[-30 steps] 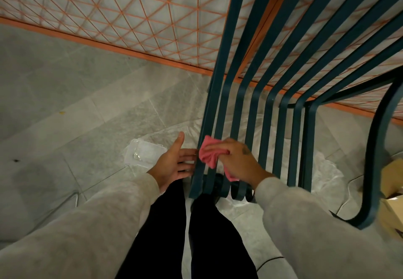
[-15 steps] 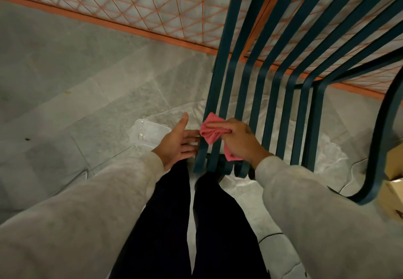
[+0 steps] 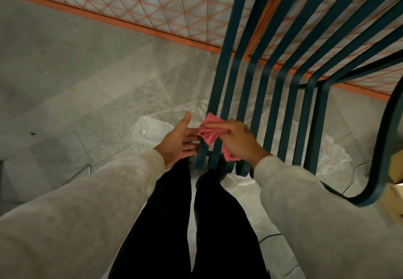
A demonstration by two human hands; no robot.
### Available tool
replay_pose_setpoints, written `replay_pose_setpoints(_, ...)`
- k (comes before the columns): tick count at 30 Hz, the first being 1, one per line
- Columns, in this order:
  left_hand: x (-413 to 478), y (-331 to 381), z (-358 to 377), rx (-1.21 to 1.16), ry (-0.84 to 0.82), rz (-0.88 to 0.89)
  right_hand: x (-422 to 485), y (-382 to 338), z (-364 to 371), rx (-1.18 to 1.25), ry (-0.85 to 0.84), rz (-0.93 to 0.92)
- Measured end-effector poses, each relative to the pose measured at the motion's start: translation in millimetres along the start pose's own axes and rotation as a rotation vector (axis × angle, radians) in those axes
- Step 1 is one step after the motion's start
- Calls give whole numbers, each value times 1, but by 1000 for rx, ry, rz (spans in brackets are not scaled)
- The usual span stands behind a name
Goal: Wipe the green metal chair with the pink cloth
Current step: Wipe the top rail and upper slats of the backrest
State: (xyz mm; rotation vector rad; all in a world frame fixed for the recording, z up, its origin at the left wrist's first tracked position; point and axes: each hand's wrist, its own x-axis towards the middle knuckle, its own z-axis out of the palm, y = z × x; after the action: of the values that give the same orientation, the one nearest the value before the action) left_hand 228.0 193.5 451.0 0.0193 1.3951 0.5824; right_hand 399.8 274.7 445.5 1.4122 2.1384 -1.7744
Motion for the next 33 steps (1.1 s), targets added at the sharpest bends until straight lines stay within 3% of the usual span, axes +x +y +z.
replay_pose_setpoints(9, 10, 30, 4, 37, -27, 68, -3, 5, 7, -95, -96, -2)
replay_pose_setpoints(14, 22, 61, 7, 57, -35, 152, 44, -6, -29, -126, 52, -61)
replay_pose_setpoints(26, 50, 130, 20, 49, -30, 232, 130, -39, -103, -305, 92, -103)
replay_pose_setpoints(33, 64, 183, 28, 93, -42, 294, 158, -63, -148, -418, 205, -185)
